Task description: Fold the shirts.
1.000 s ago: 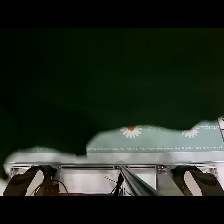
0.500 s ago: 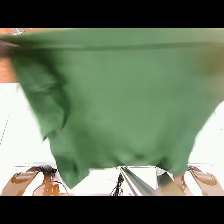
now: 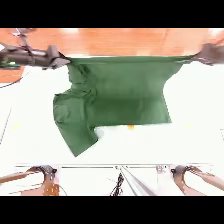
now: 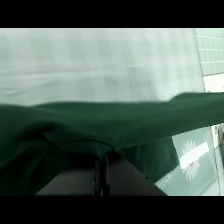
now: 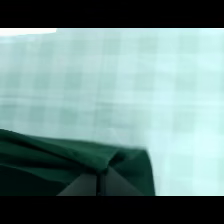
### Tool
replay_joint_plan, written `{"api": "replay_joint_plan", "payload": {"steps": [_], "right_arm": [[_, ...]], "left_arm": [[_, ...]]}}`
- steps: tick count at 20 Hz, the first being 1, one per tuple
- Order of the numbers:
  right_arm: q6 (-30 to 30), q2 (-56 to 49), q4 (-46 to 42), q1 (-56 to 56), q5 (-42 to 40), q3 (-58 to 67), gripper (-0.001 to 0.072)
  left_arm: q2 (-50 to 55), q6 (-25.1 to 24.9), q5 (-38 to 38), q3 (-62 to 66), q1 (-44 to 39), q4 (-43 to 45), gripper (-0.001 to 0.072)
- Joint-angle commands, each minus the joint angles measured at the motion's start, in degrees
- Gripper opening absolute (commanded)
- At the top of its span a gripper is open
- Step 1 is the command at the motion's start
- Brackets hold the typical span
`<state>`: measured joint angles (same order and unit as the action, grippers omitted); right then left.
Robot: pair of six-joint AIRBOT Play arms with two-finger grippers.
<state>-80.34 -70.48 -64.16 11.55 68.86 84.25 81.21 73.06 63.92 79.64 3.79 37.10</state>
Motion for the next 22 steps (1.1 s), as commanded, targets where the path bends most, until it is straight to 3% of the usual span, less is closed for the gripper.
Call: {"api": "replay_joint_plan", "payload": {"steps": [1,6,7,8,9,10,12,14,15,17,20,22], "right_arm": [[0.0,-12.6,8.5,0.0,-7.8,1.4,0.0022],[0.0,-23.3,26.0,0.0,-16.8,2.5,0.0022],[0.0,-25.0,29.1,0.0,-16.8,2.5,0.0023],[0.0,-26.2,31.4,0.0,-16.6,2.5,0.0079],[0.3,-27.0,32.7,0.2,-16.3,2.5,0.04],[1.5,-27.2,32.8,0.7,-15.8,2.6,0.0627],[1.5,-27.2,32.9,3.6,-10.1,4.9,0.0627],[1.7,-26.6,30.8,8.2,0.4,8.3,0.0627],[1.6,-25.7,26.9,11.2,6.2,9.4,0.0627],[1.6,-22.3,15.9,16.6,14.6,9.3,0.0627],[0.5,-13.8,-1.5,21.9,15.7,-0.3,0.0624],[-2.1,-6.6,1.7,24.9,6.8,-15.3,0.0617]], "left_arm": [[9.0,-0.4,-6.8,3.5,-0.7,-4.2,0.0034],[12.3,-3.6,-16.2,4.2,-3.5,-4.1,0.0037],[13.0,-3.6,-16.4,4.2,-3.9,-4.1,0.0112],[13.6,-3.6,-16.1,4.2,-4.2,-4.1,0.0371],[13.9,-2.9,-14.1,4.2,-4.2,-4.0,0.069],[14.1,-2.8,-11.5,4.2,-3.8,-3.9,0.0704],[13.9,-1.0,-4.3,5.4,-1.0,-2.1,0.0703],[13.7,6.9,8.0,7.2,4.4,5.4,0.0701],[13.4,11.1,15.4,7.3,7.7,11.6,0.0701],[11.3,12.7,26.1,4.5,13.1,24.5,0.0701],[1.9,11.4,22.8,-11.5,19.3,30.4,0.0701],[-5.4,11.4,14.8,-25.5,24.1,28.1,0.07]]}}
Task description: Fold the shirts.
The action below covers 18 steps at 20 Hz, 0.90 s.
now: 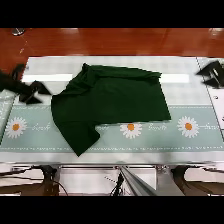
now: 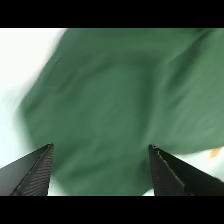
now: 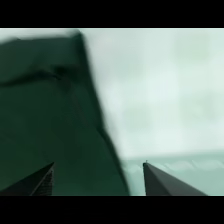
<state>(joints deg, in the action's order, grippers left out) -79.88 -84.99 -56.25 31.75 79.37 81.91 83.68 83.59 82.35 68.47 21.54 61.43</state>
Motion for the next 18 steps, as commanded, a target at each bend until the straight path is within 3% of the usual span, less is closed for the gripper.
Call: {"api": "replay_joint_plan", "payload": {"steps": [1,3,5,9,13,17,18], "right_arm": [[0.5,11.1,-2.1,5.2,-6.9,-19.9,0.0617],[7.6,16.5,6.8,5.2,-10.2,-31.2,0.0617],[11.7,19.9,15.0,5.1,-11.9,-38.3,0.0617],[13.9,20.6,16.6,3.3,-11.6,-42.1,0.0617],[13.3,20.6,16.3,-1.3,-13.2,-42.2,0.0617],[11.2,20.6,16.5,-5.3,-15.1,-42.2,0.0617],[11.1,20.6,16.3,-4.7,-15.3,-42.1,0.0617]], "left_arm": [[-10.7,-0.7,-7.2,-20.3,9.3,-0.9,0.07],[-14.2,-9.1,-9.2,-28.9,14.1,-12.7,0.07],[-14.9,-13.3,-10.1,-33.9,16.5,-17.6,0.07],[-14.7,-14.4,-16.4,-38.9,14.4,-18.0,0.07],[-13.7,-19.1,-21.9,-39.9,8.0,-26.5,0.07],[-10.8,-19.8,-24.8,-39.7,0.7,-29.5,0.0696],[-10.2,-20.7,-23.8,-39.5,0.1,-29.4,0.0553]]}}
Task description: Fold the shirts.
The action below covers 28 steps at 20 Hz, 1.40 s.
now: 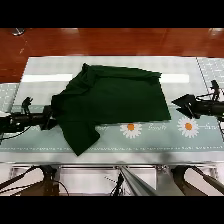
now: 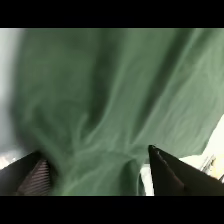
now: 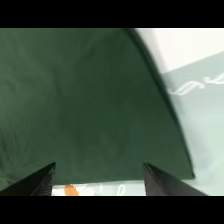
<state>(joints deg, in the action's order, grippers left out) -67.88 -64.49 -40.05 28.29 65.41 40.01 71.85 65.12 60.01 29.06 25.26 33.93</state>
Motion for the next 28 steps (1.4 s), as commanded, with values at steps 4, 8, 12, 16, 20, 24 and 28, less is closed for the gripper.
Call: {"api": "replay_joint_plan", "payload": {"steps": [4,8,12,16,20,24,28], "right_arm": [[-1.7,0.1,-3.8,7.3,1.0,0.2,0.0617],[-6.6,-0.1,-17.2,7.8,2.3,-2.1,0.0617],[-6.2,-3.8,-12.8,2.3,0.9,-2.9,0.0617],[-6.6,-10.0,-10.9,-3.5,-1.3,-0.5,0.0617],[-7.1,-15.4,-7.7,-8.2,-3.3,3.0,0.0618],[-7.1,-17.9,-3.5,-12.8,-4.8,5.2,0.0321],[-7.0,-17.6,-4.2,-13.2,0.9,12.0,0.0021]], "left_arm": [[1.7,-4.5,3.0,2.1,-0.3,-1.4,0.0033],[1.7,-4.5,4.8,3.5,1.5,-1.4,0.0033],[1.7,-4.4,4.8,3.5,1.2,-1.4,0.0033],[1.7,-4.4,5.2,3.5,0.2,-1.4,0.0033],[1.7,-4.5,5.0,3.4,-1.5,-1.4,0.0033],[1.7,-4.4,5.2,3.5,-3.2,-1.4,0.0034],[-0.5,-7.6,7.2,6.3,-3.5,-4.4,0.0033]]}}
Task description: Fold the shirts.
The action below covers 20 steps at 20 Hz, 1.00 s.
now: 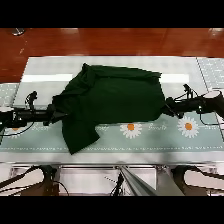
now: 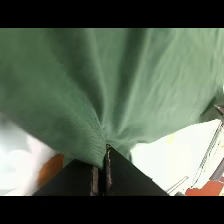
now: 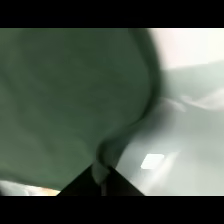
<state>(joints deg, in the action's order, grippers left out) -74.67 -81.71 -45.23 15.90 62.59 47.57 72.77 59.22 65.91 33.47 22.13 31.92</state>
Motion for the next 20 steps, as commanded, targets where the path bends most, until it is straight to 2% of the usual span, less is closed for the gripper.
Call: {"api": "replay_joint_plan", "payload": {"steps": [1,4,5,6,8,11,13,14,17,20], "right_arm": [[-0.4,0.4,1.0,-0.6,6.8,9.2,0.0021],[-3.7,4.7,-0.2,-0.7,10.0,29.9,0.0021],[-4.7,6.1,-0.3,-0.7,10.0,37.6,0.0021],[-6.2,7.5,-1.2,-0.5,9.3,45.8,0.0021],[-9.4,10.4,-5.2,-0.4,8.9,59.4,0.0021],[-9.0,18.0,-11.1,-0.4,9.1,69.4,0.0021],[-8.9,24.7,-16.3,-0.4,11.0,69.5,0.0022],[-9.4,28.2,-18.9,-0.4,13.7,69.5,0.0022],[-9.8,36.5,-24.9,-0.4,21.2,69.5,0.0022],[-13.6,42.6,-28.7,-0.4,25.8,69.5,0.0022]], "left_arm": [[-3.1,-1.7,2.1,4.7,-0.3,-4.8,0.0032],[-9.2,-1.8,1.6,18.9,-0.3,-16.0,0.0032],[-11.7,-3.4,-0.1,25.3,-0.4,-19.3,0.0032],[-14.4,-5.2,-2.9,31.8,-0.4,-20.9,0.0032],[-19.4,-4.9,-10.0,43.1,-0.2,-19.3,0.0032],[-25.5,3.5,-13.8,55.9,-0.2,-5.3,0.0031],[-29.6,14.1,-12.9,61.8,-0.2,8.0,0.0031],[-31.9,17.0,-11.2,64.4,-0.2,14.6,0.0031],[-39.4,21.7,-8.1,67.3,-0.2,27.0,0.0031],[-46.7,22.1,-4.8,67.3,-0.2,35.4,0.0031]]}}
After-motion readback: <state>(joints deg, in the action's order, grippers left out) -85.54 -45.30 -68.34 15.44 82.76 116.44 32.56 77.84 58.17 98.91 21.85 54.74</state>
